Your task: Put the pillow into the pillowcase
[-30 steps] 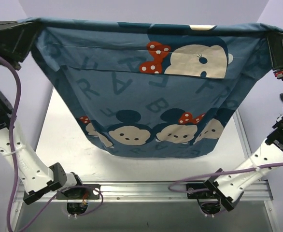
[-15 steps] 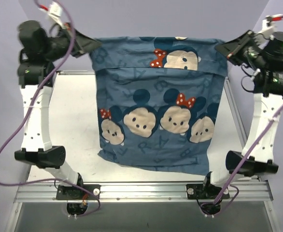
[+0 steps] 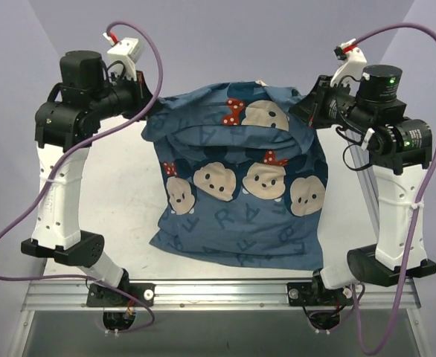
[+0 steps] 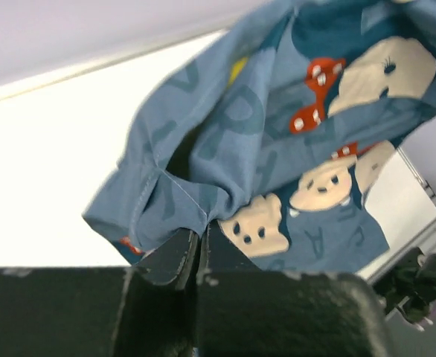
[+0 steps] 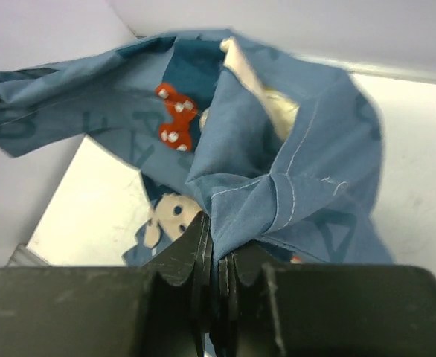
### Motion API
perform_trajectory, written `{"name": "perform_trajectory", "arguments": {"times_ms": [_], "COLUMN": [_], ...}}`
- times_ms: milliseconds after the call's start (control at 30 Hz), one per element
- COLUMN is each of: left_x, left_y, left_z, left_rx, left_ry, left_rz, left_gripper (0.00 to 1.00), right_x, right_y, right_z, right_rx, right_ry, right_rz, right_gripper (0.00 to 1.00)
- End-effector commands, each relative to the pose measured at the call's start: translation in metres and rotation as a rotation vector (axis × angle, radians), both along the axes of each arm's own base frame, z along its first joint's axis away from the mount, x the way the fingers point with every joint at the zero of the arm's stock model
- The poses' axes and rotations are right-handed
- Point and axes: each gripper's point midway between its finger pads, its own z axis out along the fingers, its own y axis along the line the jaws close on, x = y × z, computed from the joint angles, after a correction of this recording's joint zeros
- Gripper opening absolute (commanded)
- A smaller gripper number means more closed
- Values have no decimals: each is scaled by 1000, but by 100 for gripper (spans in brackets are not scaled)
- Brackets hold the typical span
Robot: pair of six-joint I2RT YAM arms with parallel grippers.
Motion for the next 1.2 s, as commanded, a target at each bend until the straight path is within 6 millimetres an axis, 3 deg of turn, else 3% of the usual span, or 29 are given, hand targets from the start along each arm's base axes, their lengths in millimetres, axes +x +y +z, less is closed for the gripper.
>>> {"name": "perform_trajectory", "arguments": {"times_ms": [0,67,100,133,167,233,267,300,333,367,400,433,467,500,533,600,767,800,833,867,900,933,967,1000,1033,1067,1100,1133,1167], "left_x": [1,25,51,52,65,96,101,102,108,101,108,104,85,87,81,54,15,9,12,2,27,45,29,31,66,60,41,39,30], "left_y": [25,37,40,48,52,69,76,89,96,103,113,116,134,139,146,150,169,172,171,174,159,152,139,126,116,110,105,105,108], "left_z": [39,72,72,102,123,129,163,180,189,221,230,244,275,280,289,314,340,341,334,332,301,270,256,227,134,101,75,-3,-37], "left_rx": [17,-14,-10,-30,-60,-93,-133,-157,-211,-261,-287,-324,-353,-373,-387,-412,-410,-402,-421,-400,-341,-294,-244,-190,-102,-49,8,131,217], "left_ry": [-147,-262,-281,-383,-470,-516,-657,-725,-753,-877,-918,-964,-1090,-1124,-1161,-1292,-1409,-1401,-1343,-1317,-1200,-1077,-1030,-958,-744,-688,-652,-511,-459], "left_rz": [53,101,127,153,172,240,265,298,326,341,365,378,420,436,458,466,516,509,479,461,367,330,269,194,96,49,20,-63,-96], "left_gripper": [0,0,0,0,0,0,0,0,0,0,0,0,0,0,0,0,0,0,0,0,0,0,0,0,0,0,0,0,0], "right_x": [1,20,24,32,55,78,91,104,113,116,116,117,111,101,92,70,23,32,19,22,58,45,54,76,58,56,43,24,9], "right_y": [-18,-17,-20,-22,-27,-39,-45,-65,-75,-85,-100,-106,-113,-118,-121,-129,-137,-129,-124,-119,-108,-100,-90,-76,-69,-66,-66,-59,-58], "right_z": [24,27,48,56,54,85,92,121,132,150,177,191,208,234,246,278,317,306,305,293,242,227,182,102,74,27,-31,-89,-120], "right_rx": [-95,-130,-133,-144,-155,-123,-109,-50,-24,8,42,87,109,137,148,186,284,262,250,233,183,168,86,23,-15,-61,-155,-196,-226], "right_ry": [-116,-142,-213,-249,-255,-380,-416,-522,-562,-618,-714,-755,-816,-919,-966,-1092,-1227,-1189,-1179,-1138,-970,-914,-774,-575,-509,-397,-253,-112,-16], "right_rz": [-47,-46,-66,-77,-99,-151,-179,-255,-293,-334,-382,-411,-449,-472,-489,-530,-569,-525,-498,-469,-413,-370,-310,-208,-156,-116,-49,49,93], "right_gripper": [0,0,0,0,0,0,0,0,0,0,0,0,0,0,0,0,0,0,0,0,0,0,0,0,0,0,0,0,0]}}
